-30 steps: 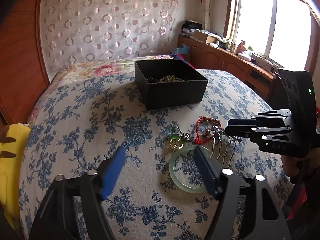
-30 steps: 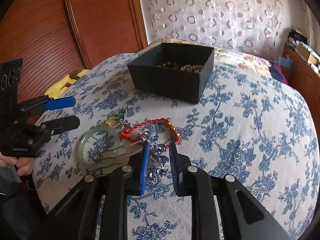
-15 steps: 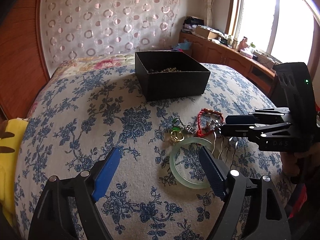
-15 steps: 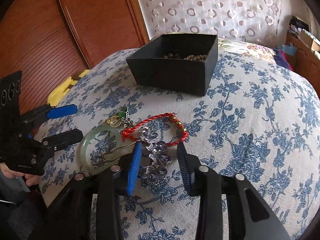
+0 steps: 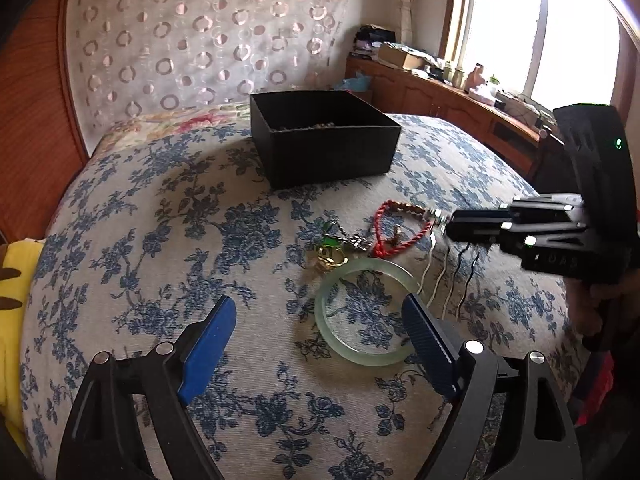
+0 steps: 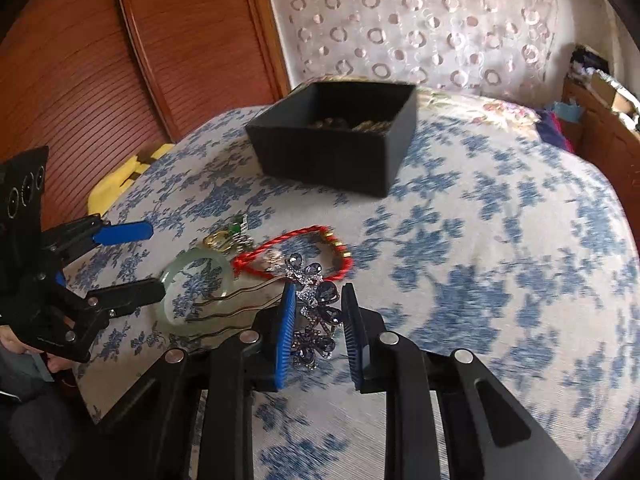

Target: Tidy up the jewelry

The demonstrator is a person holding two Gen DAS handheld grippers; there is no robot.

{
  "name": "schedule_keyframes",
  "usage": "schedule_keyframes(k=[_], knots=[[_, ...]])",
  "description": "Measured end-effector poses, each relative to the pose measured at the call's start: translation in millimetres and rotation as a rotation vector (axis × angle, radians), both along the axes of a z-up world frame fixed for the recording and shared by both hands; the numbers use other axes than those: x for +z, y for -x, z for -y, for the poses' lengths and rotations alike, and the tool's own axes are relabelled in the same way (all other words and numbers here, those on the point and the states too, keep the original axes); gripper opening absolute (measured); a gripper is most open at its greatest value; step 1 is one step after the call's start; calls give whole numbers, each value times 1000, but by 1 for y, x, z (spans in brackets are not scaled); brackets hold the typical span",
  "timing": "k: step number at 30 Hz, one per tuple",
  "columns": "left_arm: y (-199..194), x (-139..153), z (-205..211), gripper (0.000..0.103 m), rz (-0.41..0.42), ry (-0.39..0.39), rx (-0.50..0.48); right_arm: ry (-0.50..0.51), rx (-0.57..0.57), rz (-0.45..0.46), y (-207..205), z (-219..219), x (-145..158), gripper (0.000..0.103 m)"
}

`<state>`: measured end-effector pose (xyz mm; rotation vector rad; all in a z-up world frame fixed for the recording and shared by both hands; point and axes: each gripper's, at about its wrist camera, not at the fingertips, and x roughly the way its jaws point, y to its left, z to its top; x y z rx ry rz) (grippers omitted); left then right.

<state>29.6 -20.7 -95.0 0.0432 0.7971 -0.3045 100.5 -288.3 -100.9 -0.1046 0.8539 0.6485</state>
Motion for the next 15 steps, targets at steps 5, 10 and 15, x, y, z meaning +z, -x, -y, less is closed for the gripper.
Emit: schedule_keyframes(k=[5, 10, 15], knots=[[-2, -2, 10, 83, -15, -13, -30, 4, -56, 35, 1, 22, 7, 25], [-6, -5, 26, 83, -24, -50, -61, -6, -90, 39, -1, 38, 10, 25], [-10, -10, 38, 83, -40, -97, -76, -4, -97, 40, 0, 44, 8, 25]])
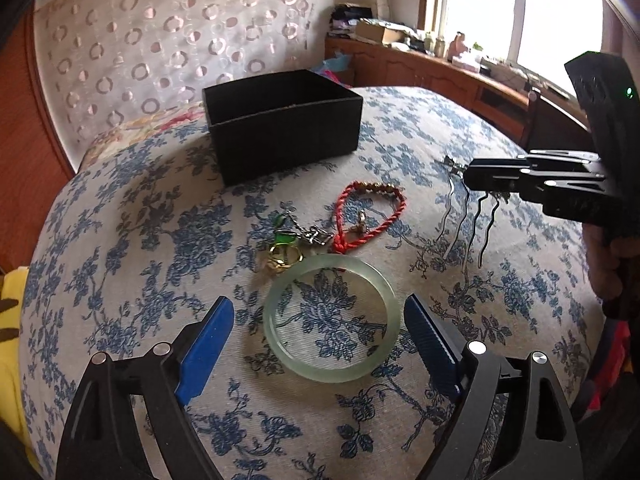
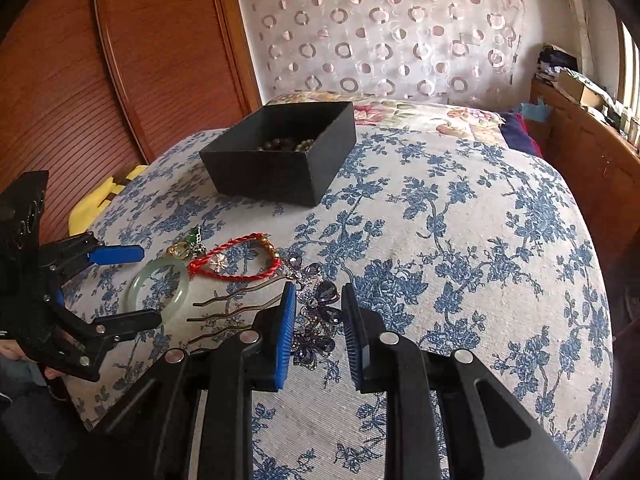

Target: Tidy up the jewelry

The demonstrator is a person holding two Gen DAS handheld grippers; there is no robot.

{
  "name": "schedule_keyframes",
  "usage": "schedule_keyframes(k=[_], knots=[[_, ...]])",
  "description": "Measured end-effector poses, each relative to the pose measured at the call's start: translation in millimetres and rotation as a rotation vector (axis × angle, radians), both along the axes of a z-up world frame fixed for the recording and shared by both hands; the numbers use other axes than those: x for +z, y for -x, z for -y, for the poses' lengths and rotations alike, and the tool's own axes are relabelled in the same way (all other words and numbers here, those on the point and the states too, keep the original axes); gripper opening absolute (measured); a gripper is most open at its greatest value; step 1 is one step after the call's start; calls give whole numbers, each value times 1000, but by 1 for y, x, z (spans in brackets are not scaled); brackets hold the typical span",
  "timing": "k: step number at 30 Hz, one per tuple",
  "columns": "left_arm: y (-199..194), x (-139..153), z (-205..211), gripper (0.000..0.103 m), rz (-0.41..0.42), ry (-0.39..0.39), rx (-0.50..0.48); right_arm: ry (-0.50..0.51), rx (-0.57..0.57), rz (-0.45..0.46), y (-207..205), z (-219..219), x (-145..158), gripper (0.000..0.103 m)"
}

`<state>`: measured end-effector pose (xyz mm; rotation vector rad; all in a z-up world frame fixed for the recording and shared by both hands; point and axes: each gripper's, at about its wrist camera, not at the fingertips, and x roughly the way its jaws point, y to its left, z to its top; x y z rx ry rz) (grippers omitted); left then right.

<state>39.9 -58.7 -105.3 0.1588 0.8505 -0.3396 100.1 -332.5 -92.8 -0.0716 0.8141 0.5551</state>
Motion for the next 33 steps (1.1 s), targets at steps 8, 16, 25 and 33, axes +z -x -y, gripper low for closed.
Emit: schedule_keyframes(k=[8, 16, 25, 33], knots=[[-2, -4, 8, 83, -19, -42, -11, -5, -2, 0, 1, 1, -3, 25], [6, 2, 5, 69, 26, -16, -13, -5, -5, 1, 1, 2, -2, 25], [2, 27, -16, 69, 88, 29, 48, -7, -11, 32, -6, -1, 12, 25], [-9, 45, -24, 69, 140, 45, 65, 4, -3, 75, -18, -13, 26, 25]])
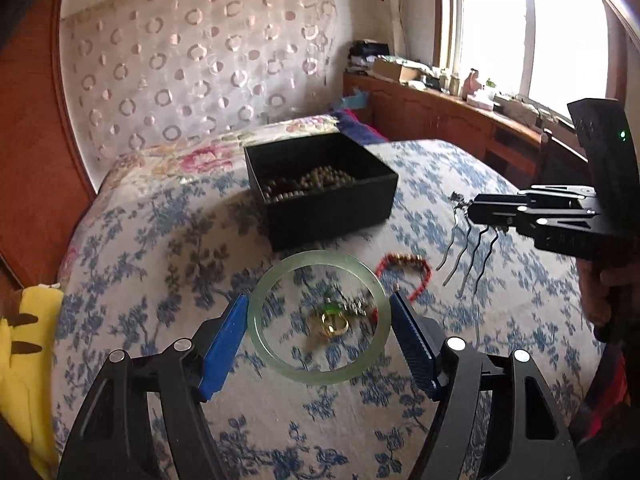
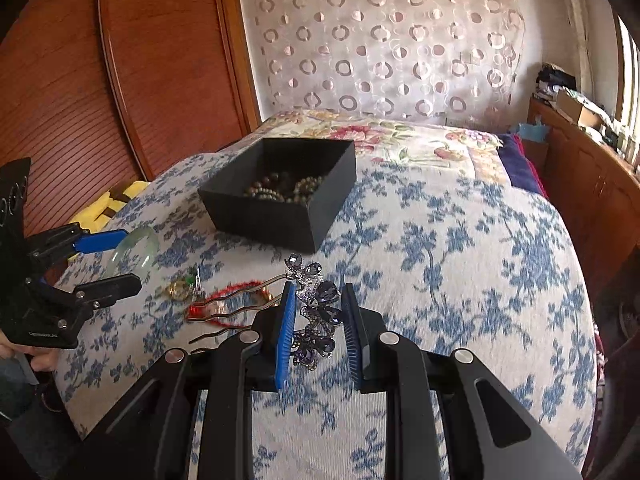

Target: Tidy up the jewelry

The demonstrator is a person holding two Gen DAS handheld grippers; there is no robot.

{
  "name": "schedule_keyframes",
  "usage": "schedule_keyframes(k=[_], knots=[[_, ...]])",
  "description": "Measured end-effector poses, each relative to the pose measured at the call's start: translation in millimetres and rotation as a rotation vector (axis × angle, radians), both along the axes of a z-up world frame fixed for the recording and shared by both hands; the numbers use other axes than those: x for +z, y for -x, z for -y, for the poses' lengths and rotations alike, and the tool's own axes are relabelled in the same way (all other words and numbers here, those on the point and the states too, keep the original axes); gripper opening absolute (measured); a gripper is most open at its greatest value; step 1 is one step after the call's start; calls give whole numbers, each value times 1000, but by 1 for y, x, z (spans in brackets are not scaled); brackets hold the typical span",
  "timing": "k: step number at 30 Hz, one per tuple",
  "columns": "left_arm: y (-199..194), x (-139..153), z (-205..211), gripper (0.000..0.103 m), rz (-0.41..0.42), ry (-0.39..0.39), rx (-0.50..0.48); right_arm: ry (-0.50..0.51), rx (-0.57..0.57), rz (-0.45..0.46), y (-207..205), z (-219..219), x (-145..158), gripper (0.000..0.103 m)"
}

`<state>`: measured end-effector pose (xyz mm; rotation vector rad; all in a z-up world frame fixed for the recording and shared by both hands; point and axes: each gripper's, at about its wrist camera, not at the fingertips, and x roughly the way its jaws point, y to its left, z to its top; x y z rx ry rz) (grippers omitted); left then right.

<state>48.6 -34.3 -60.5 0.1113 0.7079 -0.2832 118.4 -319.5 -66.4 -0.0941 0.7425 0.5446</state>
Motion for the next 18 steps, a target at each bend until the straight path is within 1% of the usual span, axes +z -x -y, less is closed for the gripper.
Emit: schedule_keyframes(k=[5, 10, 18], knots=[[-7, 8, -7, 69, 27, 26, 11, 4, 5, 25, -11, -11, 10, 25], [-12, 13, -12, 69, 40, 32, 27, 9, 13, 54, -22, -22, 22, 25], [-23, 21, -20, 69, 62, 45, 45, 17, -1, 100, -56, -42, 39, 25]])
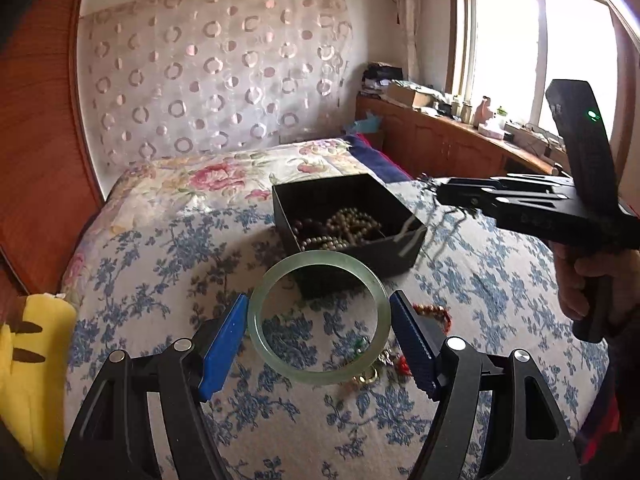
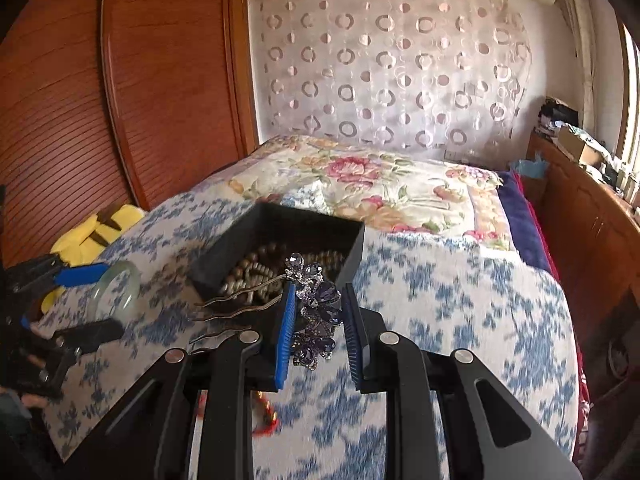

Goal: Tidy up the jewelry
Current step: 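Lower the jade bangle into the black box with the left tool while the right tool drops the brooch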

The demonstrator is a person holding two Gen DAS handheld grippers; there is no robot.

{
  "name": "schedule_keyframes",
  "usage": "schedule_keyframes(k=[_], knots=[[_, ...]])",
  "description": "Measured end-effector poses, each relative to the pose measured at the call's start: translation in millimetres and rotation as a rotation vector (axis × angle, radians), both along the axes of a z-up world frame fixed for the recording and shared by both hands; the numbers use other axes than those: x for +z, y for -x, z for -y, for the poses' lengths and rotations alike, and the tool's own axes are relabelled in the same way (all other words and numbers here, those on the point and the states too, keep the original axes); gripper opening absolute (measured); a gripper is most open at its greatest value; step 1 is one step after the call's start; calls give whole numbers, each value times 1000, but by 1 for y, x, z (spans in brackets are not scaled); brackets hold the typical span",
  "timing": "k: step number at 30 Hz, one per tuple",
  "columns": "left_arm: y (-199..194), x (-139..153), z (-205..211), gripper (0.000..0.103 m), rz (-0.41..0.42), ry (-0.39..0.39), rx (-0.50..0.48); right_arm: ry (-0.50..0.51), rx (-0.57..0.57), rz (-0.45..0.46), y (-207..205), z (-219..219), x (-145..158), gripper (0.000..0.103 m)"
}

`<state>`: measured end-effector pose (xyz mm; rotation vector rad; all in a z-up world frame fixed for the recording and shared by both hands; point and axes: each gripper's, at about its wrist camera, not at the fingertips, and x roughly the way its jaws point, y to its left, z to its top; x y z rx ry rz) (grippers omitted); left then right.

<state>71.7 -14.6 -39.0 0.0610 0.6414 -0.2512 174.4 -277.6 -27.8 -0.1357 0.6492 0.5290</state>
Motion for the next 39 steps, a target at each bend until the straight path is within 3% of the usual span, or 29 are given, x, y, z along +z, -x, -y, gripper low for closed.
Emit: schedule_keyframes(k=[16, 26, 39], knots=[[-46, 21, -1, 69, 36, -24, 18, 19, -8, -40, -63, -35, -17, 25], [-76, 20, 6, 69, 25, -29, 13, -35, 12, -57, -65, -25, -16, 25], [-120, 3, 27, 69, -28, -81, 5, -34, -6, -41, -40, 6, -20, 25]])
